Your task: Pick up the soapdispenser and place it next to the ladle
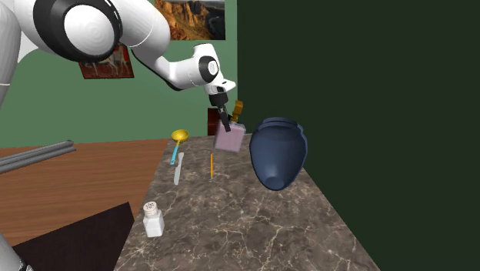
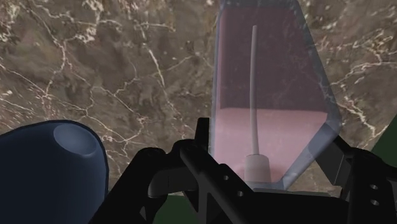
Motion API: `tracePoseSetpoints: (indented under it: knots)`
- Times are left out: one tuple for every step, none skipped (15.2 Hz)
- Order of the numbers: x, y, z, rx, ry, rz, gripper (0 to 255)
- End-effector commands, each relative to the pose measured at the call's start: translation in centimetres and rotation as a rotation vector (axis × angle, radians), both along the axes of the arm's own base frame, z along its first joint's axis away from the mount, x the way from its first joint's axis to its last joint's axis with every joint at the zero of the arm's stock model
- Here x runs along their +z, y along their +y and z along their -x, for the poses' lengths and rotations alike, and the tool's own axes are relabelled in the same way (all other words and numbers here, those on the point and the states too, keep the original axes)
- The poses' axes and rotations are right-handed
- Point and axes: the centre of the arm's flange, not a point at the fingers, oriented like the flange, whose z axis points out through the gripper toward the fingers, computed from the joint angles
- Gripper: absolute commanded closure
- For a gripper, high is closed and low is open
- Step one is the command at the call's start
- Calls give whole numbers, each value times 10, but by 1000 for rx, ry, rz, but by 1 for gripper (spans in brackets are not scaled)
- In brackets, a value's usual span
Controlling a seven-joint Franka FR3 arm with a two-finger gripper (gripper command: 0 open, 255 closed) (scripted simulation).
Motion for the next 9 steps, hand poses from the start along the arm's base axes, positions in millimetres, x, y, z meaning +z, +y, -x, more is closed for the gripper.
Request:
tracePoseSetpoints:
  knots:
    - [-10,0,0,0,-1,0,255]
    - [-14,0,0,0,-1,0,255]
    - [-14,0,0,0,-1,0,255]
    - [-14,0,0,0,-1,0,255]
    - [-14,0,0,0,-1,0,255]
    - [-14,0,0,0,-1,0,255]
    - [-14,0,0,0,-1,0,255]
    - [-14,0,0,0,-1,0,255]
    - [-14,0,0,0,-1,0,255]
